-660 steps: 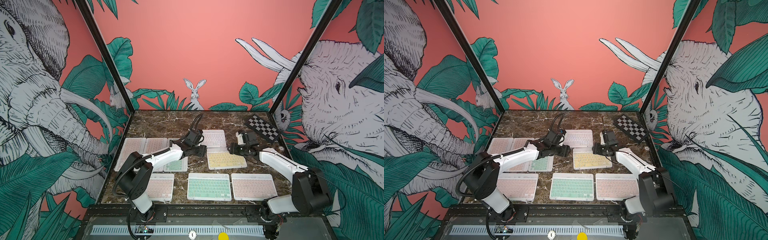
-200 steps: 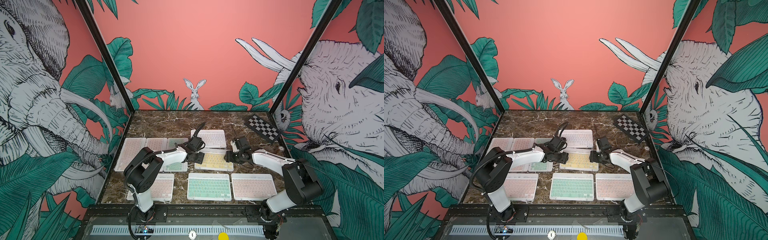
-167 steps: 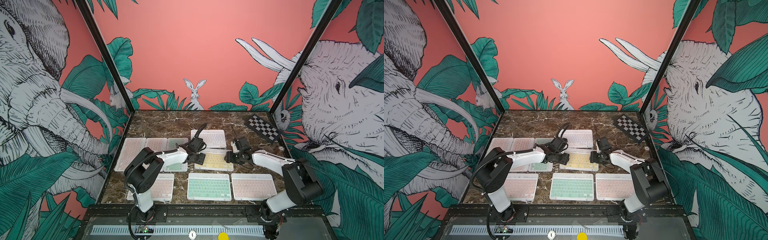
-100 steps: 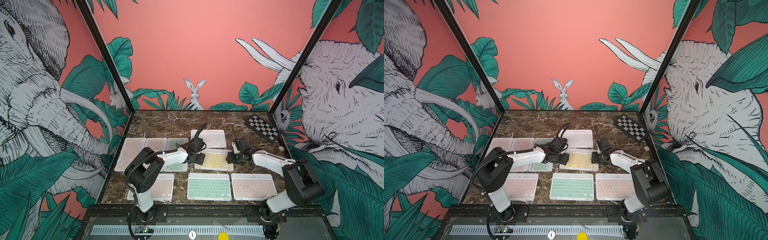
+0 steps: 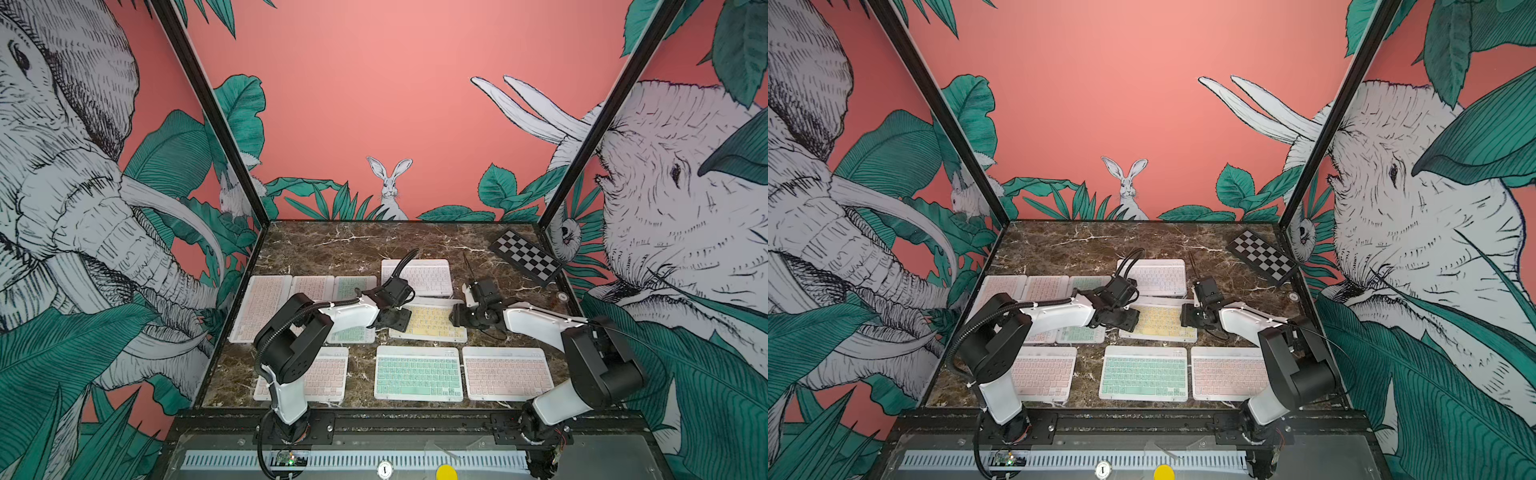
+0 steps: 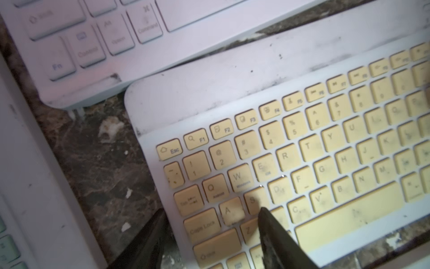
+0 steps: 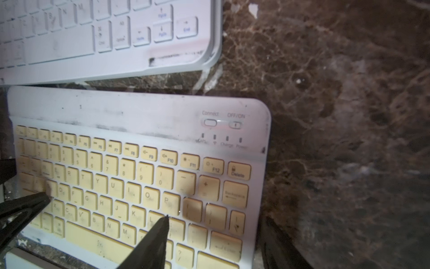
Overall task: Stack the numeric keypads
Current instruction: Pick up the numeric keypad from the center of the board.
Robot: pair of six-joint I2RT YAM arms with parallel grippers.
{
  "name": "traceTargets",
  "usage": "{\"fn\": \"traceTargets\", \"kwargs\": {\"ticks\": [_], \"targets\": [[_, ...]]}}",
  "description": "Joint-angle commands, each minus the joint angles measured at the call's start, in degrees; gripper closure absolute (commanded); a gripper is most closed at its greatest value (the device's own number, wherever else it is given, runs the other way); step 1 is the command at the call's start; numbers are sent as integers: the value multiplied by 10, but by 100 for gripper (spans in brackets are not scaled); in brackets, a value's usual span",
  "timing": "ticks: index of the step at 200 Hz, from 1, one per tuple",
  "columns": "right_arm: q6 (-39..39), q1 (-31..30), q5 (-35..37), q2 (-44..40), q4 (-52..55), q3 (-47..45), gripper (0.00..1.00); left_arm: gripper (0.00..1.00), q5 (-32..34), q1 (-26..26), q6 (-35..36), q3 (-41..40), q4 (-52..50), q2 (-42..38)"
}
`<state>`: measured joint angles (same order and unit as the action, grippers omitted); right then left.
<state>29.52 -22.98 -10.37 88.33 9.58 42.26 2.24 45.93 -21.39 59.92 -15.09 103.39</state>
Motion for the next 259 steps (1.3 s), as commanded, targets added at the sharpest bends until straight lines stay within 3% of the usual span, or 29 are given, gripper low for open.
{"fn": "traceTargets", "kwargs": {"ticks": [1, 115, 259], "targets": [[18, -5, -32, 10, -11, -12, 38, 36, -5, 6, -1, 6, -14, 7], [68, 52, -176, -19, -106, -50, 38, 36, -23, 8, -1, 3, -4, 1], [74, 103, -272, -39, -161, -88, 38, 36, -40, 8, -3, 2, 9, -3]]}}
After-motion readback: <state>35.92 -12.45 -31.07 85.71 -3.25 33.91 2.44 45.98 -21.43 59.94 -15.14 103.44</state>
